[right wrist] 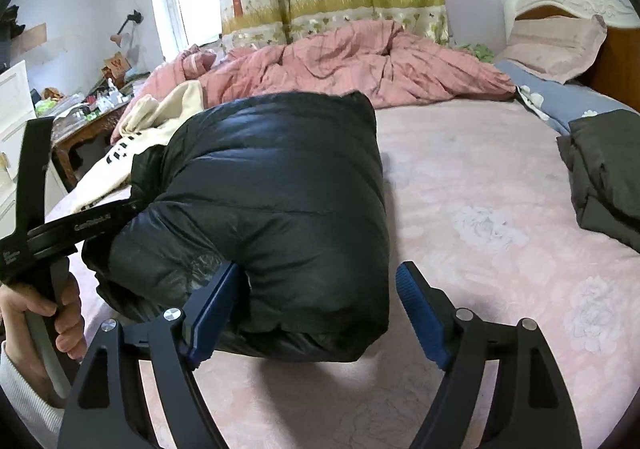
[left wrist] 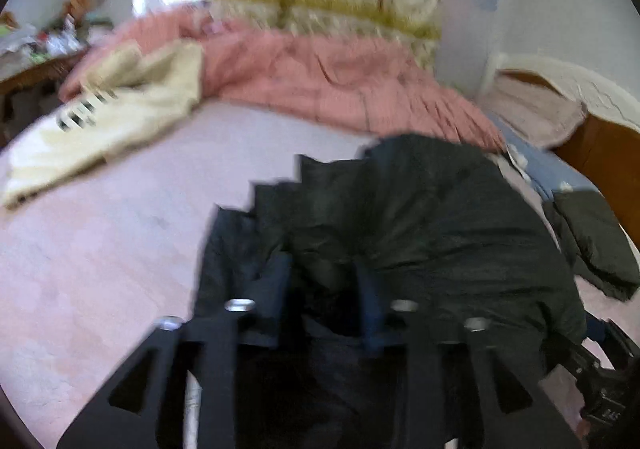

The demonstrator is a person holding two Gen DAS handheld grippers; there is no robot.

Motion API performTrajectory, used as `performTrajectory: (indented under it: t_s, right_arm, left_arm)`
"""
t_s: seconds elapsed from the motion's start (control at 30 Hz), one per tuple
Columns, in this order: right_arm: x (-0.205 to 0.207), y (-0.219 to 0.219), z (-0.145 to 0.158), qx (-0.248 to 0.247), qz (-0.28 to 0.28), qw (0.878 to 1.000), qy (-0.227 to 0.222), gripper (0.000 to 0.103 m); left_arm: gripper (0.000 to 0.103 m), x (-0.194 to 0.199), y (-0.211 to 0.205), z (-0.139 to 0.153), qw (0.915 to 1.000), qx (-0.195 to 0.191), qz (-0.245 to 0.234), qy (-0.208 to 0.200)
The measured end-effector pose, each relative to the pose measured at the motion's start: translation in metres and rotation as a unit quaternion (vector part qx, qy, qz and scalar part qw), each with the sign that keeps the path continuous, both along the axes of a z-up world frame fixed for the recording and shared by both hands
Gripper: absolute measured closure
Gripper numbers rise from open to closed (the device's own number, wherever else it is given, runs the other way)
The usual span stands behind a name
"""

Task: Fold large clothes
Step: 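Lift the bundled jacket with both tools and carry it toward the headboard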

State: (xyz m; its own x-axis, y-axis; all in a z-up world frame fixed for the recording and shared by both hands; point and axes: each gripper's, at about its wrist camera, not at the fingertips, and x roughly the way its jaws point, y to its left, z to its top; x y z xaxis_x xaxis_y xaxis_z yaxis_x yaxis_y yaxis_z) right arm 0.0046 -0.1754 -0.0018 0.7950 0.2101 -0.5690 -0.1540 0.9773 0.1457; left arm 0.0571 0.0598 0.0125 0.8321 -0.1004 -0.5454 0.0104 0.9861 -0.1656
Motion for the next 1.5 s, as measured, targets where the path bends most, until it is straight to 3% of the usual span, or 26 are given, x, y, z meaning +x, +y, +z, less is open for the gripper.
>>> performTrajectory:
  t_s: [0.03,0.07,0.13,0.27,0.33,0.4,0.47,0.57,0.6,0.67,0.7,0.8,0.83,0.87,0.9,0.93,0.97,1.03,1.13,1.2,1.33,1.5]
  right_arm:
    - [-0.003,0.001,0.002,-0.001,-0.002,1.000,-0.008,0.022]
    - [-0.006,0.000,0.005,-0.003,-0.004,1.000,-0.020,0.022]
    - [-0.010,-0.001,0.010,-0.007,-0.013,0.999,-0.036,0.022]
    - [-0.011,-0.009,0.013,-0.006,-0.036,0.998,-0.055,0.017]
    - [-0.006,-0.015,0.011,-0.010,-0.048,0.998,-0.046,0.010]
    - [-0.002,-0.021,0.005,-0.001,-0.051,0.998,-0.034,0.000]
    - [0.000,-0.026,0.000,0.019,-0.046,0.998,-0.032,0.000]
    - [0.007,-0.028,-0.005,0.053,-0.019,0.998,-0.016,0.000]
    - [0.011,-0.030,-0.008,0.083,0.003,0.997,-0.002,0.000]
    - [0.024,-0.037,-0.020,0.175,0.050,0.982,0.051,0.000]
    - [0.028,-0.038,-0.026,0.197,0.051,0.977,0.068,0.000]
    - [0.032,-0.040,-0.038,0.214,0.041,0.973,0.076,0.002]
    - [0.032,-0.039,-0.038,0.206,0.042,0.975,0.076,0.007]
    - [0.032,-0.036,-0.037,0.191,0.040,0.978,0.074,0.010]
    - [0.031,-0.033,-0.036,0.178,0.038,0.981,0.072,0.014]
    - [0.030,-0.030,-0.035,0.169,0.038,0.983,0.069,0.018]
    - [0.029,-0.029,-0.034,0.164,0.035,0.984,0.065,0.020]
    - [0.023,-0.025,-0.028,0.144,0.031,0.988,0.048,0.037]
    - [0.011,-0.013,-0.011,0.078,0.021,0.997,0.007,0.057]
    - [0.004,-0.007,0.000,0.054,0.016,0.998,-0.011,0.062]
    - [-0.012,-0.012,0.029,0.066,0.022,0.996,-0.047,0.064]
    - [-0.029,-0.015,0.050,0.050,0.010,0.995,-0.081,0.064]
  left_arm:
    - [0.008,-0.007,0.004,0.003,0.9993,0.002,0.029,-0.023]
    - [0.005,-0.012,0.008,0.005,0.9973,0.002,0.061,-0.040]
    - [0.005,-0.012,0.019,0.003,0.9969,-0.032,0.063,-0.035]
    - [0.003,0.001,0.031,-0.016,0.9948,-0.077,0.054,0.041]
    - [0.000,-0.002,0.031,-0.026,0.9923,-0.076,0.064,0.074]
    - [0.000,-0.010,0.023,-0.034,0.9919,-0.046,0.080,0.088]
    - [0.000,-0.013,0.019,-0.040,0.9919,-0.044,0.075,0.093]
    - [0.000,-0.005,0.038,-0.063,0.9762,-0.162,0.049,0.135]
    - [0.000,-0.004,0.042,-0.067,0.9732,-0.179,0.045,0.138]
    - [0.000,-0.004,0.039,-0.065,0.9759,-0.167,0.037,0.136]
    - [0.000,-0.004,0.038,-0.065,0.9754,-0.171,0.034,0.134]
    - [0.000,-0.005,0.043,-0.067,0.9706,-0.204,0.034,0.122]
    - [0.000,-0.005,0.042,-0.067,0.9703,-0.207,0.032,0.121]
    - [0.001,-0.005,0.041,-0.066,0.9702,-0.209,0.029,0.120]
    - [0.018,-0.008,0.041,-0.065,0.9693,-0.217,0.026,0.113]
    - [0.041,-0.010,0.039,-0.064,0.9645,-0.241,0.009,0.107]
    - [0.047,-0.011,0.035,-0.060,0.9627,-0.252,0.006,0.099]
    - [0.064,-0.018,0.019,-0.043,0.9783,-0.192,0.016,0.076]
    - [0.070,-0.025,-0.001,-0.024,0.9903,-0.132,0.016,0.040]
    - [0.070,-0.029,-0.006,-0.017,0.9924,-0.121,0.006,0.019]
    - [0.070,-0.035,-0.001,-0.003,0.9902,-0.138,-0.014,-0.018]
    - [0.071,-0.047,-0.014,0.022,0.9911,-0.106,-0.029,-0.075]
